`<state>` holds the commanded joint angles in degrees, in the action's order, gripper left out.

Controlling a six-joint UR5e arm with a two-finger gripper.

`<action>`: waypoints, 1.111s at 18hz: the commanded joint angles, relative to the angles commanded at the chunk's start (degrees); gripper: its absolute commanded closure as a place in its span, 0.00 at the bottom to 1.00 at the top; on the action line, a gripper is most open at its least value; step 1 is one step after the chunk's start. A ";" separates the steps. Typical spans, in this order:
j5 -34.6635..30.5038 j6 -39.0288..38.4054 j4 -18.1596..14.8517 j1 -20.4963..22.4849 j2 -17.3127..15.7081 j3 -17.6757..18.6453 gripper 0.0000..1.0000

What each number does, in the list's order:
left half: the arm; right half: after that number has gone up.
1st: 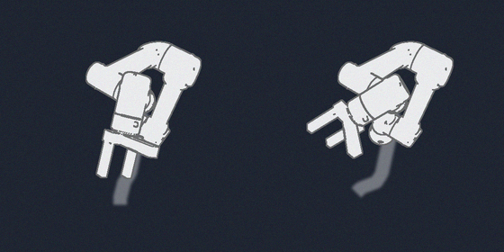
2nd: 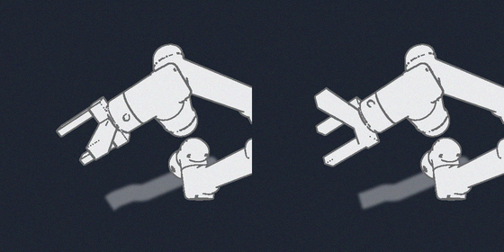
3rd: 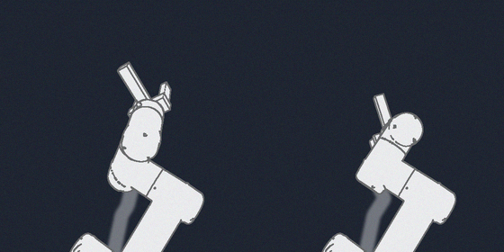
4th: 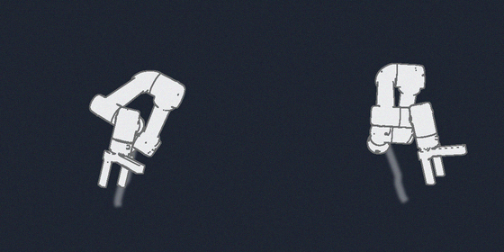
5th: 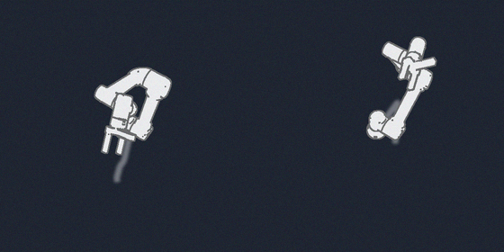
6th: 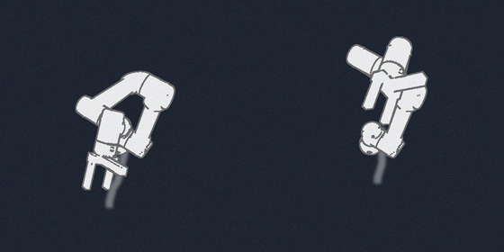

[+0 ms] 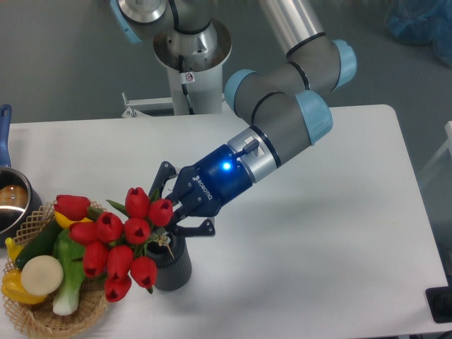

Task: Insert the flowers into the vase
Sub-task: 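Lower the tulip stems down into the vase opening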

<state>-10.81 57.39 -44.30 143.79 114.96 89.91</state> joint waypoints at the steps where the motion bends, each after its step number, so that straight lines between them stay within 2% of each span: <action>1: -0.09 0.09 0.00 0.00 0.52 0.00 0.94; 9: -4.65 1.14 0.00 0.00 2.55 0.52 0.90; 15: -5.01 3.77 0.00 0.44 1.67 5.79 0.85; 20: -5.10 6.41 0.00 1.93 0.97 8.34 0.81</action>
<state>-15.91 63.80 -44.30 145.72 115.93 98.26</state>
